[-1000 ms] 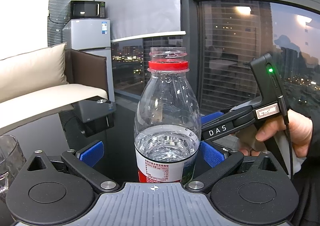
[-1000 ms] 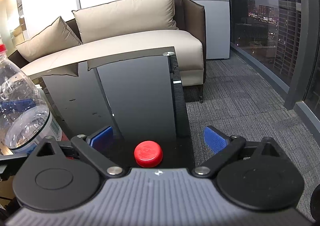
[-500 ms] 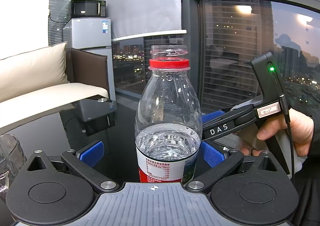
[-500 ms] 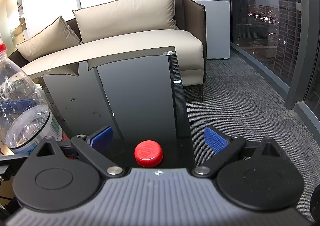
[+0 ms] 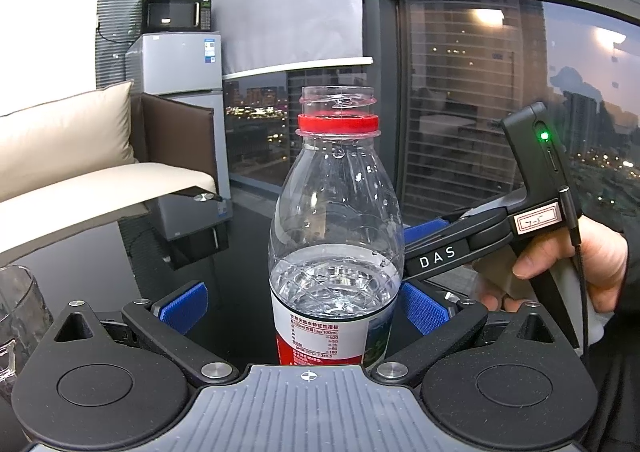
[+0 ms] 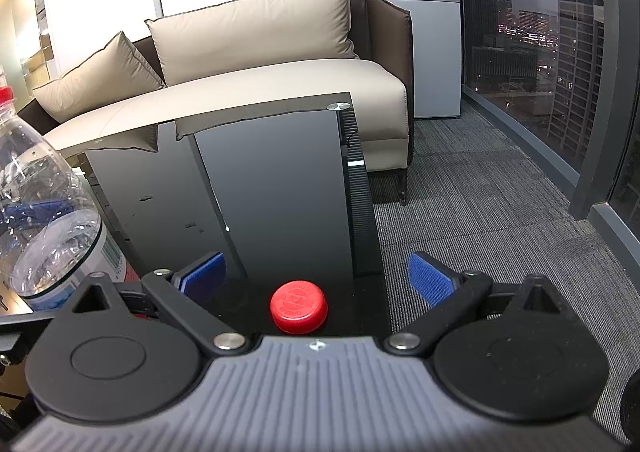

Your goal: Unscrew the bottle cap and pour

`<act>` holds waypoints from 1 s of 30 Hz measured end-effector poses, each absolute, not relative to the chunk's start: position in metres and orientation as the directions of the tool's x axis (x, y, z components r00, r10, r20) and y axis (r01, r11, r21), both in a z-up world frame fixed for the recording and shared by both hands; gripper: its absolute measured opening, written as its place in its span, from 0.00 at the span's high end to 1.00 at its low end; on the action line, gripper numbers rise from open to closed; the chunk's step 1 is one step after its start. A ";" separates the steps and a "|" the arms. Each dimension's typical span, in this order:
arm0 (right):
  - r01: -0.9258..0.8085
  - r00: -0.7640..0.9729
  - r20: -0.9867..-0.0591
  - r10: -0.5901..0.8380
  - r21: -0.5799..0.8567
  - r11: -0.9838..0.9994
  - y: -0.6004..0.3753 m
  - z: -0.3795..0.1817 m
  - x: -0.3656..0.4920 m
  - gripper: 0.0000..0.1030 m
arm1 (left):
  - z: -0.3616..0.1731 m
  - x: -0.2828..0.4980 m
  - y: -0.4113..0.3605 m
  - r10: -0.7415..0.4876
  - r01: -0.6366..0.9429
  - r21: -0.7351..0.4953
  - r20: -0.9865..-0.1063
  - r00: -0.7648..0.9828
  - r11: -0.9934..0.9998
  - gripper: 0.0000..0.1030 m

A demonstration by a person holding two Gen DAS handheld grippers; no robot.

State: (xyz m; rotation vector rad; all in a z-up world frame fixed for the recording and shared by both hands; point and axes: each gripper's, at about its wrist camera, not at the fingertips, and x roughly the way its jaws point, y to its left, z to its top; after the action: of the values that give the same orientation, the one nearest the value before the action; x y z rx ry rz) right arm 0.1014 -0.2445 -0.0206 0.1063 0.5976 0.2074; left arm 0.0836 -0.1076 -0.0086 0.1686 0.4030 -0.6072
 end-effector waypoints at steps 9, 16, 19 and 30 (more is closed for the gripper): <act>-0.165 0.806 -0.547 0.225 0.158 0.974 -0.244 -0.021 0.101 0.03 | -0.010 0.081 -0.109 -0.513 0.583 0.053 -0.414 0.752 0.811 0.01; -0.165 0.805 -0.548 0.226 0.159 0.973 -0.244 -0.020 0.102 0.03 | -0.011 0.078 -0.109 -0.512 0.580 0.053 -0.410 0.755 0.813 0.01; -0.164 0.805 -0.548 0.226 0.159 0.973 -0.245 -0.019 0.103 0.03 | -0.010 0.076 -0.109 -0.513 0.581 0.054 -0.408 0.755 0.812 0.01; -0.163 0.805 -0.549 0.225 0.160 0.973 -0.246 -0.018 0.104 0.03 | -0.010 0.071 -0.111 -0.514 0.581 0.056 -0.404 0.757 0.812 0.01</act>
State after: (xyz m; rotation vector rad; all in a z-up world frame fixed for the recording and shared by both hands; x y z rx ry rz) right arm 0.1043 -0.2458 -0.0177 0.1073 0.6009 0.2085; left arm 0.0713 -0.1108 -0.0098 0.1823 0.3861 -0.6001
